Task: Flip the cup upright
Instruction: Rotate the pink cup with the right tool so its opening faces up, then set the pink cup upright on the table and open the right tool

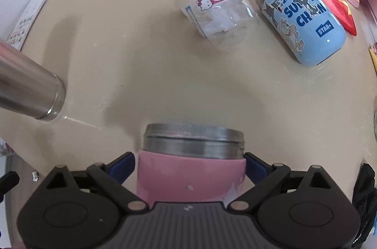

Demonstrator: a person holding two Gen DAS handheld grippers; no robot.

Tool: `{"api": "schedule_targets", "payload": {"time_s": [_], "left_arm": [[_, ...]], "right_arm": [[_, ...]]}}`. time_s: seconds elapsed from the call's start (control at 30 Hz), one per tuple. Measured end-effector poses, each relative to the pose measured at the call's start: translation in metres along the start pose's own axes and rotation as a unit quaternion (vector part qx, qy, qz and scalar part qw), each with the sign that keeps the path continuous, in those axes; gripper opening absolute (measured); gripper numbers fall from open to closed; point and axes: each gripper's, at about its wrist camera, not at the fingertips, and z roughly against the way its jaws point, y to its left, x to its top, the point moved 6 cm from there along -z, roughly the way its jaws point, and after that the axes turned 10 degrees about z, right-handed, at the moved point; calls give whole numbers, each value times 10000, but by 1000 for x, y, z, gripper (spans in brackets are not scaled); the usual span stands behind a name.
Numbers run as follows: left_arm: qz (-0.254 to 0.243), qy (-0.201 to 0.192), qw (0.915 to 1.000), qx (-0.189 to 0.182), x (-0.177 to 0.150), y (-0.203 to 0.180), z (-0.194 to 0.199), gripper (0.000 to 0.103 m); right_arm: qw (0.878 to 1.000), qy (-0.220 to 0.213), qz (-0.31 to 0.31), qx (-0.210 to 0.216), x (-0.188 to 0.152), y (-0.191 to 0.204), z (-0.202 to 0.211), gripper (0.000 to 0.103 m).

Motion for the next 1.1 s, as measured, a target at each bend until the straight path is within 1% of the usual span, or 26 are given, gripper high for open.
{"api": "schedule_targets", "payload": {"time_s": [0.13,0.2,0.27,0.37,0.47,0.57,0.6,0.7,0.8,0.87,0.97,1.03,1.1], "left_arm": [[31,-10,10000,-7,-1,0,1,103],[51,-16,10000,-14,-1,0,2,103],[55,-15,10000,-25,-2,-1,3,103],[54,-16,10000,4,-2,-2,4,103],[84,-28,10000,20,-2,-3,6,103],[269,-13,9996,19,-3,-1,8,103],[330,-14,9994,39,-3,0,9,103],[444,-29,9989,133,-4,1,14,103],[482,-72,9985,250,-5,0,22,103],[487,-106,9982,330,-5,0,27,103],[497,-123,9977,443,-6,-1,30,103],[499,-121,9974,513,-7,-1,31,103],[512,-111,9971,546,-7,-1,30,103]], "right_arm": [[10000,52,24,-7,3,2,2,93],[9999,89,71,-56,1,2,2,84],[10000,16,-5,38,-3,-2,5,84],[9992,-381,-61,87,-11,-6,13,84],[9953,-963,32,94,-20,-3,27,84],[9855,-1678,205,118,-27,6,44,84],[9799,-1975,251,129,-29,10,51,84],[9625,-2686,293,233,-31,19,65,83],[9439,-3268,459,153,-29,30,74,83],[9338,-3531,572,99,-27,35,80,83],[9235,-3781,651,65,-21,40,84,83],[9206,-3837,726,42,-16,43,83,83],[9219,-3800,756,61,-9,44,79,83]]}}
